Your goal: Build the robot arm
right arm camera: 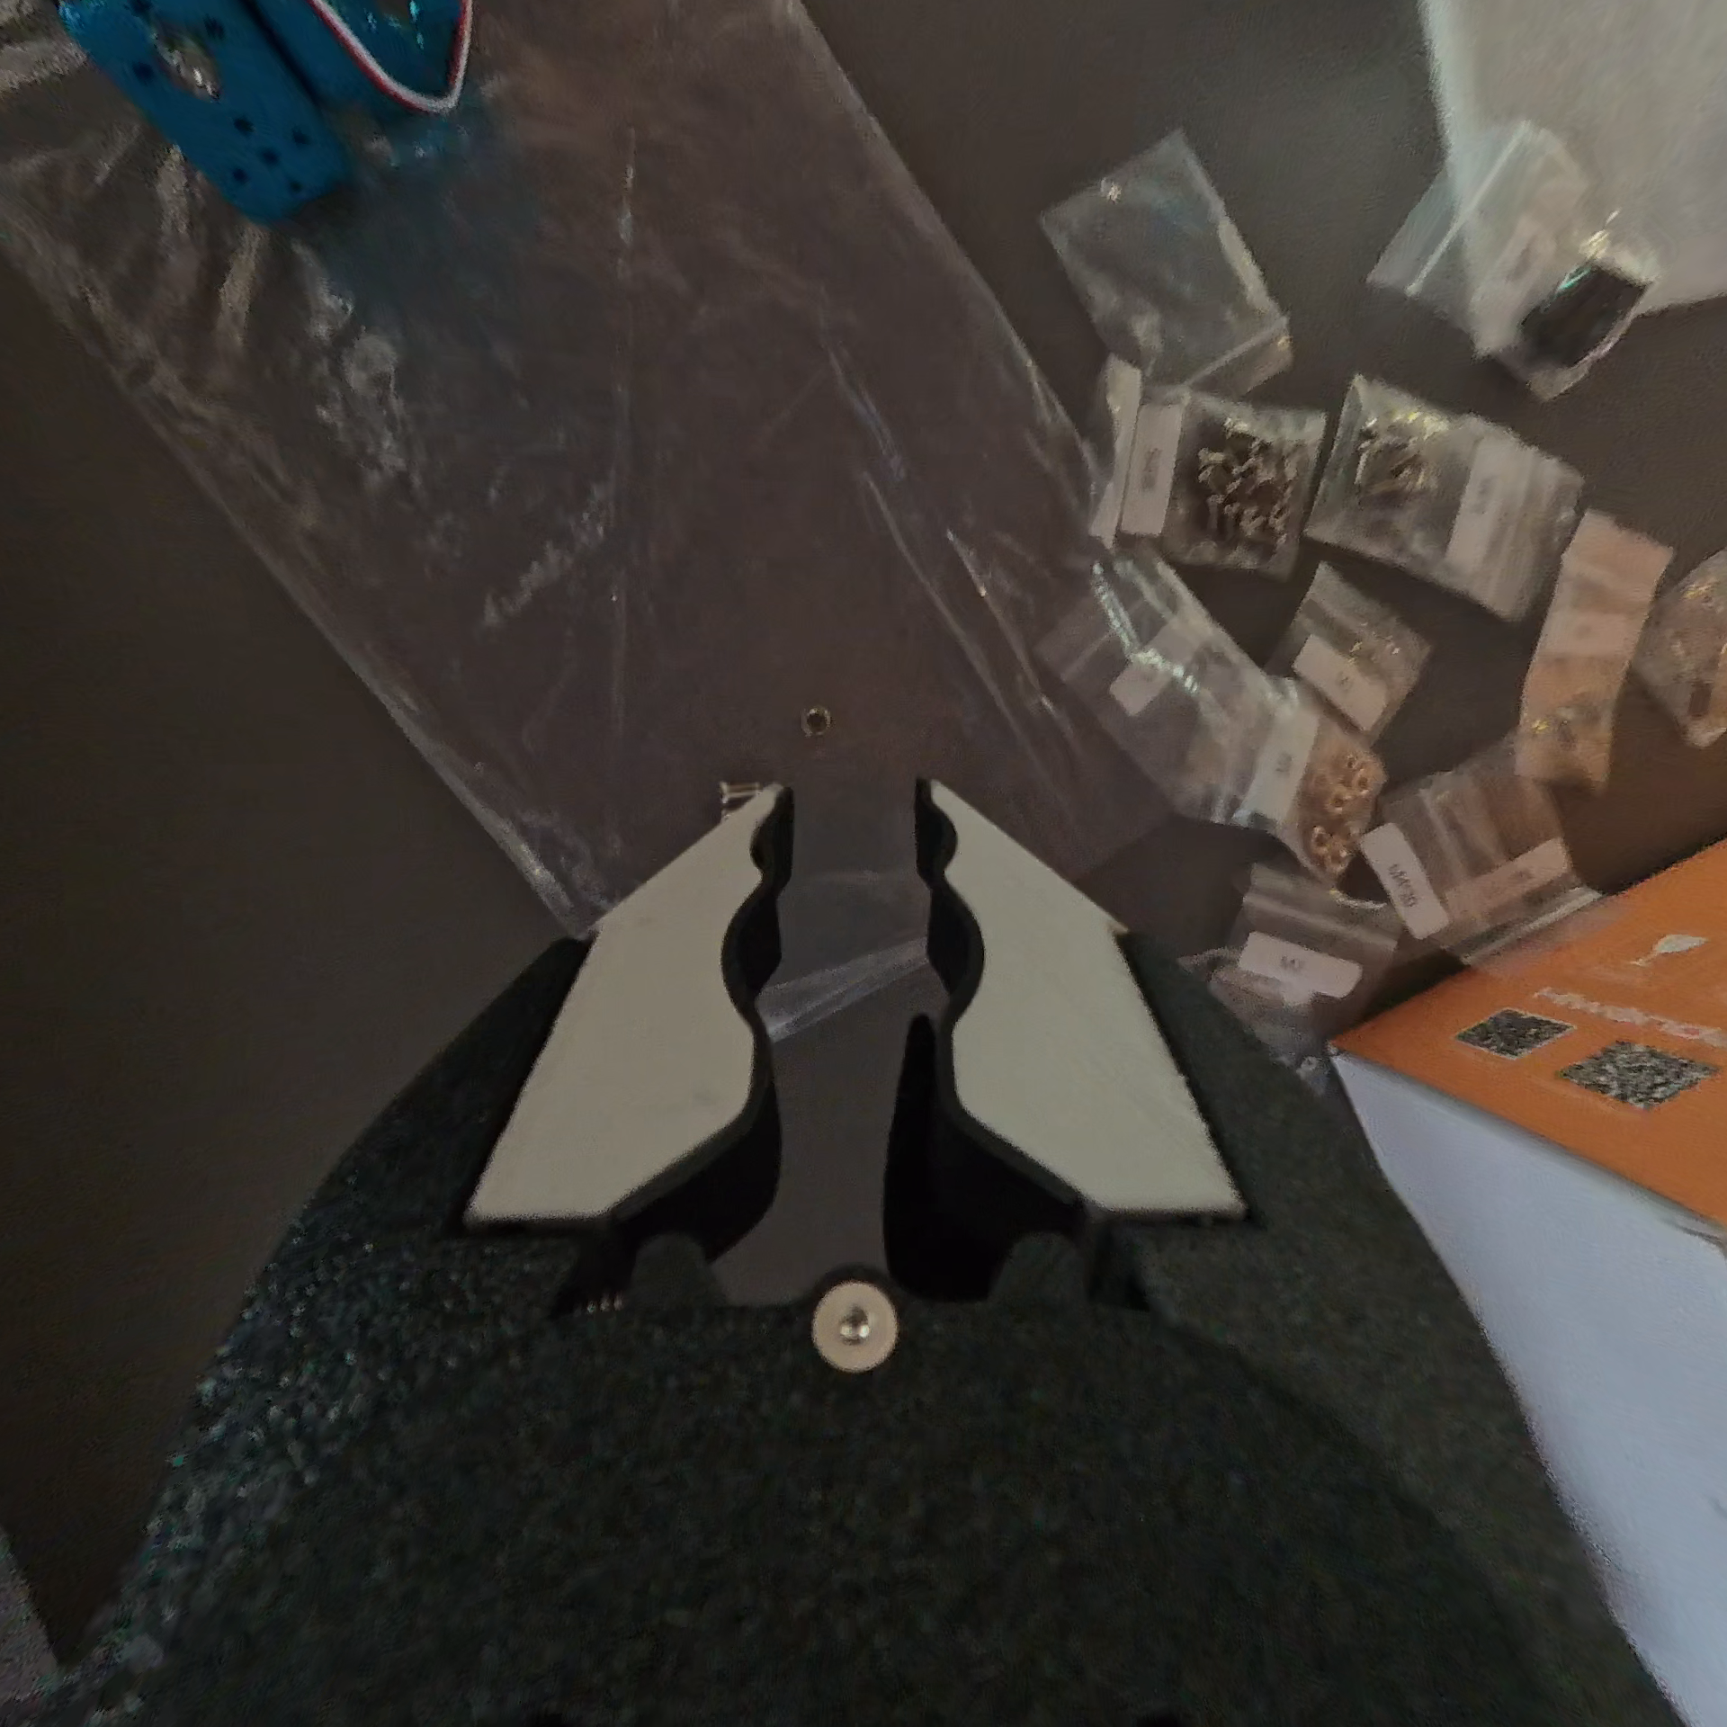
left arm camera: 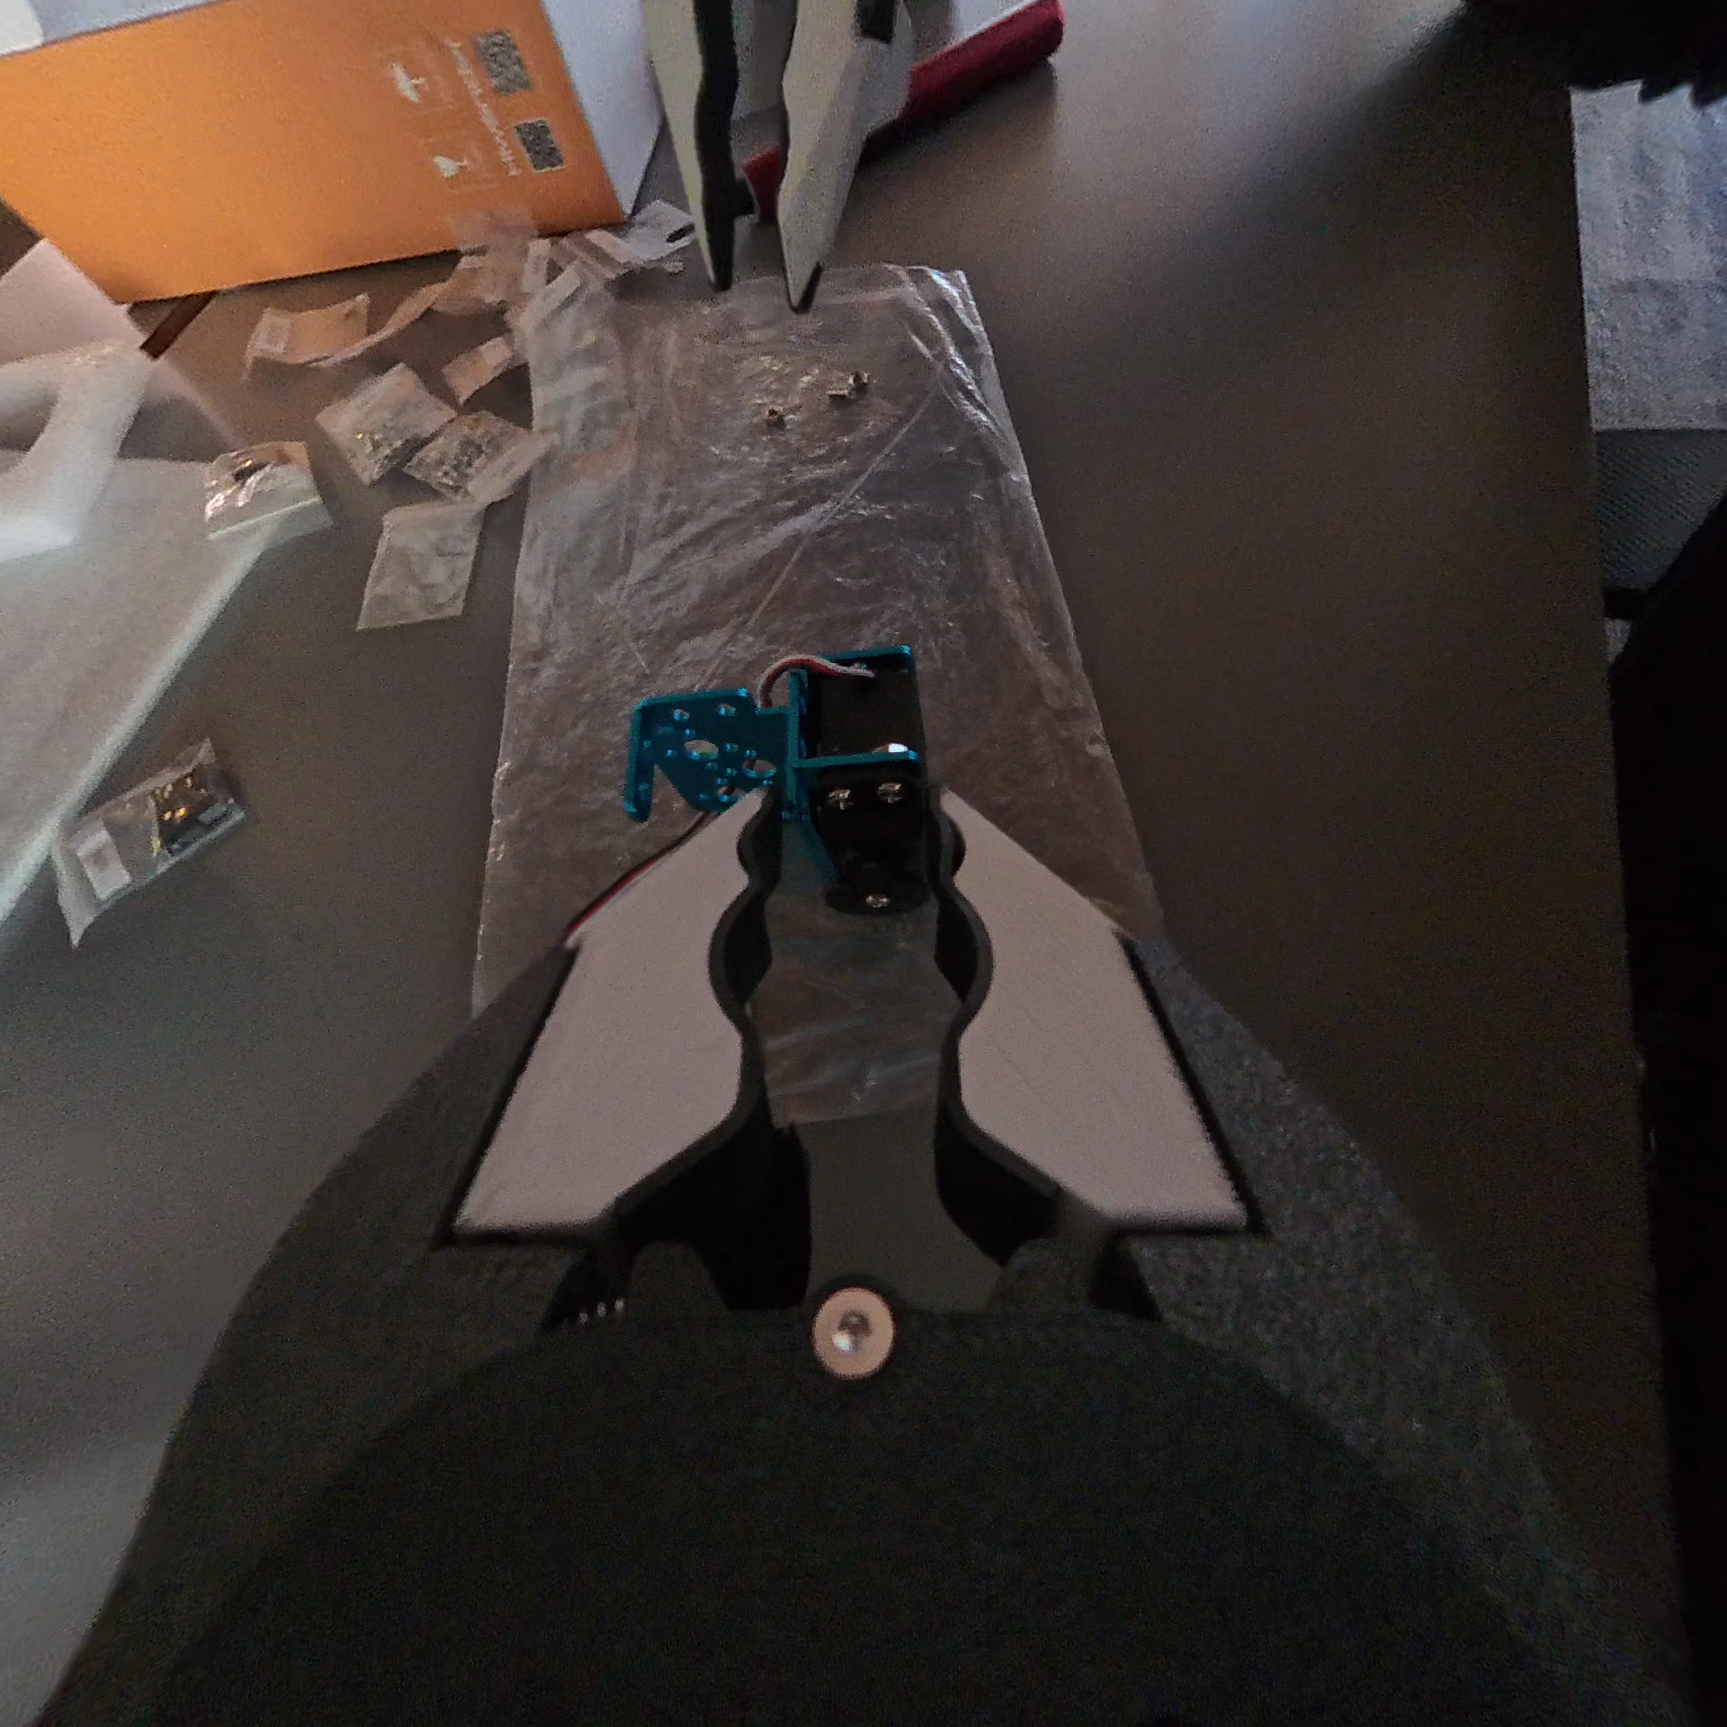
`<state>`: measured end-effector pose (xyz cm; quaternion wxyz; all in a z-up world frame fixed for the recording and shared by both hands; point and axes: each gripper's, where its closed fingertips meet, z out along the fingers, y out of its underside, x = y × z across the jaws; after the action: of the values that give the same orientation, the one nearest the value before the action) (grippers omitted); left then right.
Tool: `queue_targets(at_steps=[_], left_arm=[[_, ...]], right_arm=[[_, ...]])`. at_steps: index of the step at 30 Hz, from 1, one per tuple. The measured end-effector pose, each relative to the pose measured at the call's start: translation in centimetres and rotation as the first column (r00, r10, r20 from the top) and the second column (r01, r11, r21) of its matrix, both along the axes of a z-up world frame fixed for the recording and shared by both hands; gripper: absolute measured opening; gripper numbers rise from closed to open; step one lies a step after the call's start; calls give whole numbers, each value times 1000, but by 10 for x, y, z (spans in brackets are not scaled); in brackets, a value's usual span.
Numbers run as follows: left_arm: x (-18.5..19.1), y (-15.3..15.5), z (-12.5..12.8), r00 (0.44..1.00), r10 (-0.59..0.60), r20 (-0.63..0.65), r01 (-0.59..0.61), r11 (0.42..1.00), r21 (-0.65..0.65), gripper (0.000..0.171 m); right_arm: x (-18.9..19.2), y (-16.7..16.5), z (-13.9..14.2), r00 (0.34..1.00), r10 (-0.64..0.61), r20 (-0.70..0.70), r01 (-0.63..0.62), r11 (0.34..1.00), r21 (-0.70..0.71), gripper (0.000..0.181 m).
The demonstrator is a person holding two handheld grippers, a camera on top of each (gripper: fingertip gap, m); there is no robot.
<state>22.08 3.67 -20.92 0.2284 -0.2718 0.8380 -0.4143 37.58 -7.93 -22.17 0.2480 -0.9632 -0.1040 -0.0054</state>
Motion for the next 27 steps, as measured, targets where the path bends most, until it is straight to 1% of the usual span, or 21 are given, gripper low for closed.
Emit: queue_targets(at_steps=[2,3,4,6,7,10,17,22,24,27], left_arm=[[0,1,-1,1000,-29,-6,29,1000,1,29],[-1,2,-1,999,-41,-6,41,999,-2,29],[-1,2,-1,999,-49,-1,49,999,-5,29],[0,4,-1,998,-56,12,57,998,-18,28],[0,4,-2,998,-62,16,62,998,-25,28],[-1,7,-5,998,-63,0,63,997,-37,29],[-1,11,-8,999,-46,27,46,999,6,30],[-1,11,-8,998,-40,44,39,999,26,30],[-2,11,-8,998,-37,48,35,999,31,31],[-2,12,-3,998,-31,60,30,999,23,31]], right_arm=[[-5,-9,-7,999,27,-19,-28,998,-61,24],[-4,-13,-9,1000,29,-5,-30,995,-91,24],[-3,-11,-9,1000,28,8,-27,996,-82,23],[-12,1,-9,998,46,-31,-47,998,-29,17],[-14,5,-12,998,52,-38,-53,998,-33,17],[-10,13,-24,998,61,18,-60,997,-53,17],[-13,17,-26,998,50,-25,-52,997,-60,14],[-14,18,-27,997,26,-69,-32,995,-90,9],[-13,18,-27,997,22,-67,-29,995,-98,6],[-14,20,-26,998,40,-49,-44,997,-71,6]])
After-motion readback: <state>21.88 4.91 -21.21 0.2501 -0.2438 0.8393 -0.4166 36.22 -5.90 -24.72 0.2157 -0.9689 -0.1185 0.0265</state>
